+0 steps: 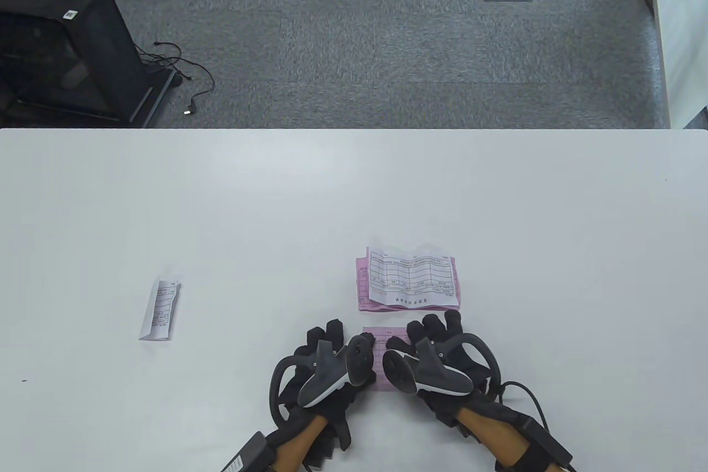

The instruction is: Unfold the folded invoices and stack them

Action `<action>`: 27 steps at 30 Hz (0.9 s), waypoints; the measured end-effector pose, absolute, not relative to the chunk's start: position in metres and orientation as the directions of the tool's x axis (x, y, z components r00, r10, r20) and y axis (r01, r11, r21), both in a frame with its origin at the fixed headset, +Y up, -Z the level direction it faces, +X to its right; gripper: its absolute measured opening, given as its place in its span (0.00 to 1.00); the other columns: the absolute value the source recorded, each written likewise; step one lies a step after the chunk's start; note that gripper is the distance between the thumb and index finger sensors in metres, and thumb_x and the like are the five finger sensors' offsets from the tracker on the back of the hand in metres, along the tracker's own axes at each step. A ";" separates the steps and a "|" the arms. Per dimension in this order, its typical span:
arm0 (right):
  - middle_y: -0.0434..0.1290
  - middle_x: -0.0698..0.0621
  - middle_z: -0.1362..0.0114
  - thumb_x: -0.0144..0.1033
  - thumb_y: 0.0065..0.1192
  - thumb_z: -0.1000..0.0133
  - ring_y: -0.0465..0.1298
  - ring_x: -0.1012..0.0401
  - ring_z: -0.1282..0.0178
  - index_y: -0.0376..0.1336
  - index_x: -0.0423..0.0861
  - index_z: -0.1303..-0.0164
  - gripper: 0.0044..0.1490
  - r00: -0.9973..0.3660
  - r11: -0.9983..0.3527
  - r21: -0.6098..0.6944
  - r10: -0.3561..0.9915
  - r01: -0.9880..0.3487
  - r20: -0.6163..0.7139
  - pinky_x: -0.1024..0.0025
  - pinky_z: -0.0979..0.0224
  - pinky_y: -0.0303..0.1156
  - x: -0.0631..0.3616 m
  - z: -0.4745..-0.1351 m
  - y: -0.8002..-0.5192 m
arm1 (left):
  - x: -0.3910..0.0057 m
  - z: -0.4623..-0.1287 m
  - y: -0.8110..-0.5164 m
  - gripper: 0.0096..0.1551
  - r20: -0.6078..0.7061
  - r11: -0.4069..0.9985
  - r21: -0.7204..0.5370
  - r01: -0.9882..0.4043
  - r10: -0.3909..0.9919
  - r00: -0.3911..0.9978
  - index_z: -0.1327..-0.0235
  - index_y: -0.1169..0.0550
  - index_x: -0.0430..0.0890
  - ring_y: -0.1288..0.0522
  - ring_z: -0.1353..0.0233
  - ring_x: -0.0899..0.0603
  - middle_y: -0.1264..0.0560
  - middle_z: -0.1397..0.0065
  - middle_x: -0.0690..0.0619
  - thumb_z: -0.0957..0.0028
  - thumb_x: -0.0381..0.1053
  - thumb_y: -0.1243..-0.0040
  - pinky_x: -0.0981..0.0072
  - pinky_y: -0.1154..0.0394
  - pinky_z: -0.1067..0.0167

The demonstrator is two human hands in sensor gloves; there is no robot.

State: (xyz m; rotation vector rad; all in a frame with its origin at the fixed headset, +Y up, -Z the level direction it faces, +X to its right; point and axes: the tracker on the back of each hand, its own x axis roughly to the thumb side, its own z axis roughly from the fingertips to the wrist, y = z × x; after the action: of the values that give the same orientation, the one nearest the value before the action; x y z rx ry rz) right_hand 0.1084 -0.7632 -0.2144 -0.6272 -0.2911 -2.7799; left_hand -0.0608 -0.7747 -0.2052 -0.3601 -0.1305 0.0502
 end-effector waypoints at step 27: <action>0.60 0.41 0.21 0.54 0.60 0.45 0.61 0.41 0.25 0.55 0.58 0.22 0.39 -0.969 -0.997 0.058 -0.038 0.054 0.243 0.27 0.25 0.47 0.173 -0.216 -0.738 | -0.062 -0.205 -0.775 0.40 0.119 0.930 -0.368 -0.017 0.065 0.991 0.20 0.41 0.69 0.53 0.17 0.29 0.53 0.10 0.42 0.48 0.66 0.43 0.37 0.43 0.25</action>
State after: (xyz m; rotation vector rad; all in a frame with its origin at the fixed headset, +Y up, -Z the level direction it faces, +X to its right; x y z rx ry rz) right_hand 0.1729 -0.7381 -0.2157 -0.3776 -0.0995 -3.0707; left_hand -0.0624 -0.7755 -0.2046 -0.3749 -0.1297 0.0416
